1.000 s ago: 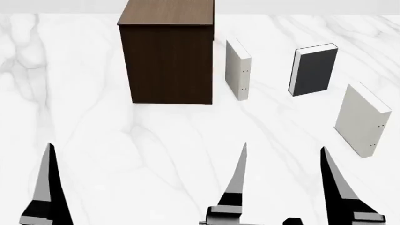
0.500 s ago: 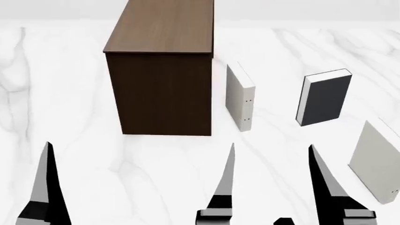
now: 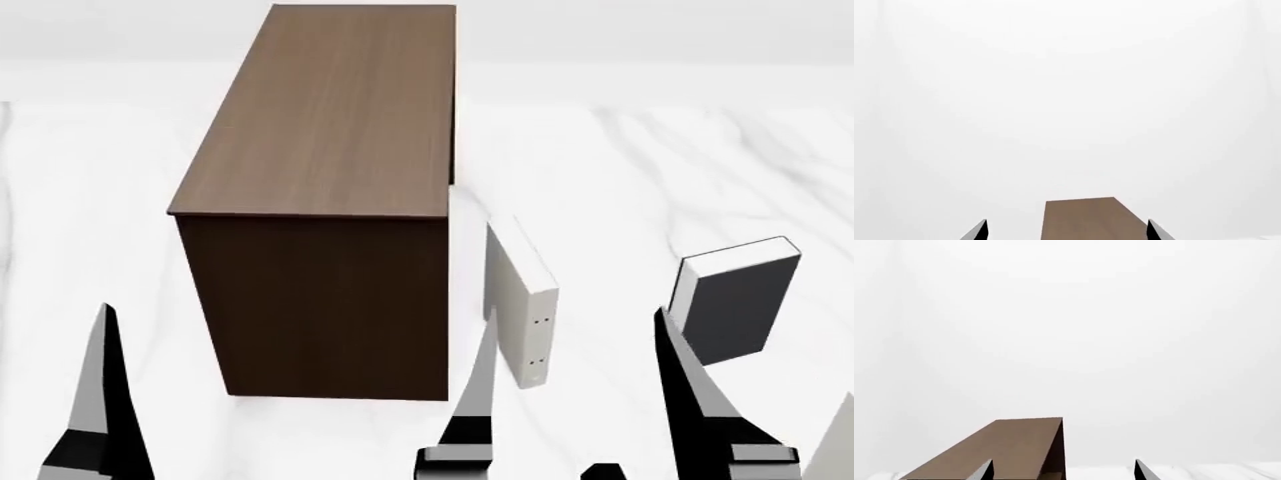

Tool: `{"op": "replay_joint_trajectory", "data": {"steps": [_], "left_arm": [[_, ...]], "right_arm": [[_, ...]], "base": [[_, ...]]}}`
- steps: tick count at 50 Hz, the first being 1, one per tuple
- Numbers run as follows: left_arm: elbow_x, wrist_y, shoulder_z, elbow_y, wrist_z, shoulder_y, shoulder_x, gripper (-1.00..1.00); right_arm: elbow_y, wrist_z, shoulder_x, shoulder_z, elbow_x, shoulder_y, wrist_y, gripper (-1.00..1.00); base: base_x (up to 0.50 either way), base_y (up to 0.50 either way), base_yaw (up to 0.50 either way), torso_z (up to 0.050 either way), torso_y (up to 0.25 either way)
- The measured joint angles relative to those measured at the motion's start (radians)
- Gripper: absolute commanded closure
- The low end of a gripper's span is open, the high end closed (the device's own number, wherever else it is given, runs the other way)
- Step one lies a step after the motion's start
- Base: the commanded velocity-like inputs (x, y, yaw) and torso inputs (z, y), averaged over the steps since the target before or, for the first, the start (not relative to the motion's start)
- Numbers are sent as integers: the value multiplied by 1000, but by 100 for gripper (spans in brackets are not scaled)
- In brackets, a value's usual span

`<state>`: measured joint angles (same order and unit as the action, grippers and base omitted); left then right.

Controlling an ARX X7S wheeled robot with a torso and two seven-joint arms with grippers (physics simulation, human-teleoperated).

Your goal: Pick up the book in the middle and place it on the cabinet shelf.

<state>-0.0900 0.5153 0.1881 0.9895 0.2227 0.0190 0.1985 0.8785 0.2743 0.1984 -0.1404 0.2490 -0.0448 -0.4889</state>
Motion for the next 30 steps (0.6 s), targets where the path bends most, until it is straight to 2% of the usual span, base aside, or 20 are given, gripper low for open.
{"op": "replay_joint_trajectory", "data": {"steps": [26, 30], "left_arm": [[-24, -7, 10, -8, 26, 2, 18, -100], [-35, -11, 8, -13, 29, 3, 21, -100]], "right_arm": [[-7, 20, 17, -10, 13, -2, 4, -100], [-9, 36, 23, -20, -4, -10, -21, -100]], "base": [[500, 0, 0, 0, 1], [220, 0, 0, 0, 3]]}}
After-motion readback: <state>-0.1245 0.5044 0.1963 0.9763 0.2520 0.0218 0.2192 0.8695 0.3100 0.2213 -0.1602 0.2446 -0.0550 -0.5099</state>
